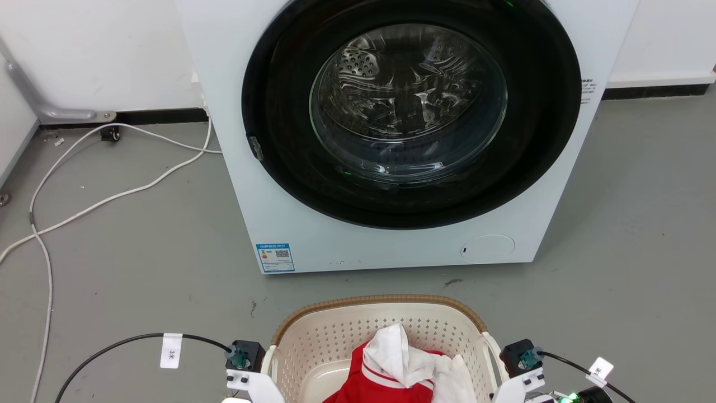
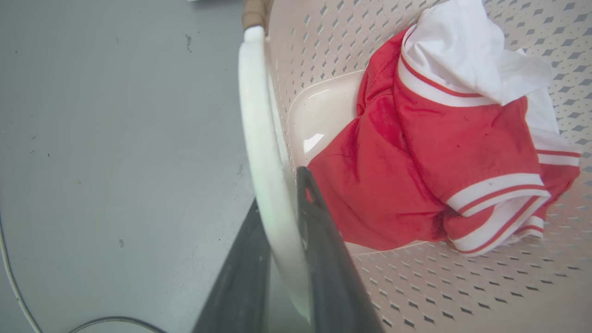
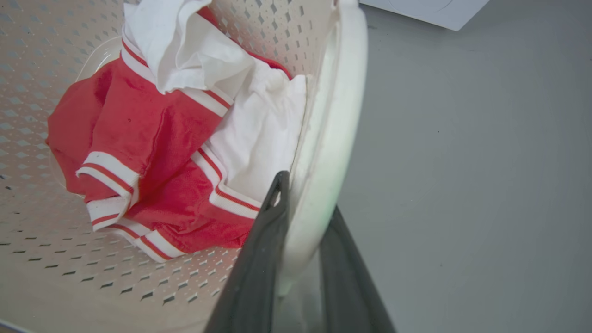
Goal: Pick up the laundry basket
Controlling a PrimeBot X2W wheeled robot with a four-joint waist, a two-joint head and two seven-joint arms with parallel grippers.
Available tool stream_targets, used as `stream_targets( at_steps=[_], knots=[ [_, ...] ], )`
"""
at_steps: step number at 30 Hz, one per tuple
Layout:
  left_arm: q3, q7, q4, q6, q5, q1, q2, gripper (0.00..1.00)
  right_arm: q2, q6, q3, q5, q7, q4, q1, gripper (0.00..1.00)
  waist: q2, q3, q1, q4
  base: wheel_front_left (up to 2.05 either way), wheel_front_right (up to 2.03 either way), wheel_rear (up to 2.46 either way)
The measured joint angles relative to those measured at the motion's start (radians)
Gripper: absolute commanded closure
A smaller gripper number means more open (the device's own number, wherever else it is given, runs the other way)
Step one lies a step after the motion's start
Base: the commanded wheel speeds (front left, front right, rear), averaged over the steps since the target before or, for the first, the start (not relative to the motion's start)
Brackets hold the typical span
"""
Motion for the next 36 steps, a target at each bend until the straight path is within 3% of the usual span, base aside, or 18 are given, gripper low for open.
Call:
stream_targets(
  at_steps=[36],
  knots=[
    [-0.022,-0.008,0.005,0.000,-0.027,0.000,0.004,1.00,0.000,0.000,0.014,0.017,-0.002,0.000,0.004,1.00,0.0000,0.003,0.0000,0.001,0.00,0.00,0.00]
  ],
)
